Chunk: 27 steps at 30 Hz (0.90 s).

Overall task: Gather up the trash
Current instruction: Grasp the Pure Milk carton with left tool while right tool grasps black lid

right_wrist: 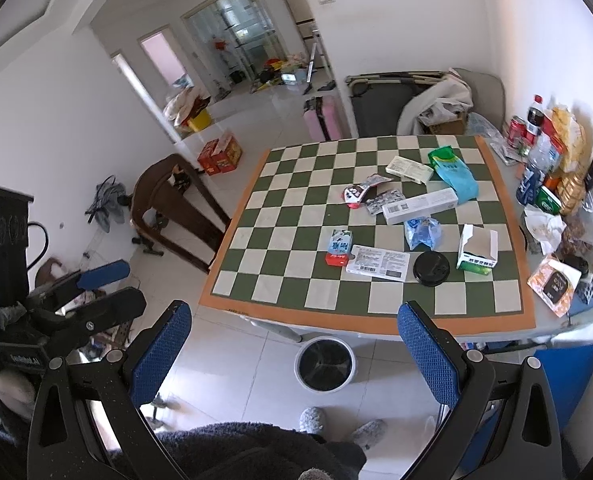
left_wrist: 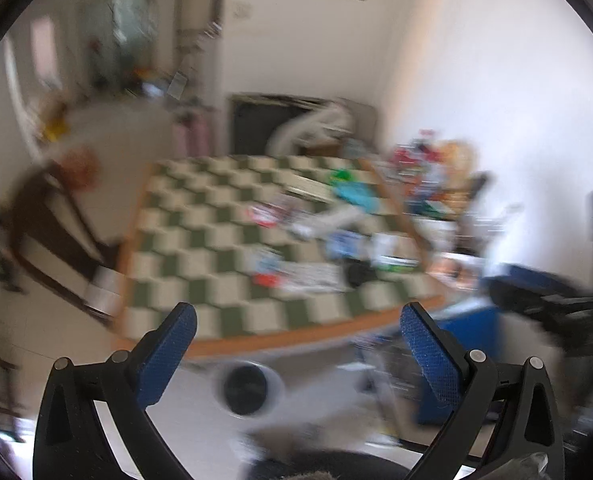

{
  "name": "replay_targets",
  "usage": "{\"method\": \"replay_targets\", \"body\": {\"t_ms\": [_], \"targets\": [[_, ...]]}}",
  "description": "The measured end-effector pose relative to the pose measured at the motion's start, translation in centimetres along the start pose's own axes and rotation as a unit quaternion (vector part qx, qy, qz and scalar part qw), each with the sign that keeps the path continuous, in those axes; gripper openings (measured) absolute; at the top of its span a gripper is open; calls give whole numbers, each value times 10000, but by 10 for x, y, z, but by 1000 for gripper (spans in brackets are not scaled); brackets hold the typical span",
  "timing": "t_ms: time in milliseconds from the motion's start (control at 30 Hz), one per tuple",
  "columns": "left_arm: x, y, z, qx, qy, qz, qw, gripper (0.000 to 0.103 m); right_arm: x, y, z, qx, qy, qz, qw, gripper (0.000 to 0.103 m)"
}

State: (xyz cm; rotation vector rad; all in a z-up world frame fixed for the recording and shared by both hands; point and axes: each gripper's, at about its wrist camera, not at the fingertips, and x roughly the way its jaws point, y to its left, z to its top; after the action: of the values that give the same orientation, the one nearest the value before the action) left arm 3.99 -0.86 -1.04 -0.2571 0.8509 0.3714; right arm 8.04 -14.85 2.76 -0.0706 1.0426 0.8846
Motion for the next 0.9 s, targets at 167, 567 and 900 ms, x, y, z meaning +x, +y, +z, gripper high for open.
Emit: {"method": "replay_targets", "body": {"t_ms": [167, 567, 900], "targets": [[76, 9, 3, 236, 410, 601, 9971, 103, 24, -20, -5, 678, -170, -1019, 9923, 103], [275, 29, -4, -303, 2248, 646, 9718, 103, 179, -176, -13, 2476, 873, -1792, 9481, 103], [434, 25, 7, -1070, 3343, 535, 9348, 103, 383, -264, 14, 2737, 2015, -1650, 9259, 101]]}}
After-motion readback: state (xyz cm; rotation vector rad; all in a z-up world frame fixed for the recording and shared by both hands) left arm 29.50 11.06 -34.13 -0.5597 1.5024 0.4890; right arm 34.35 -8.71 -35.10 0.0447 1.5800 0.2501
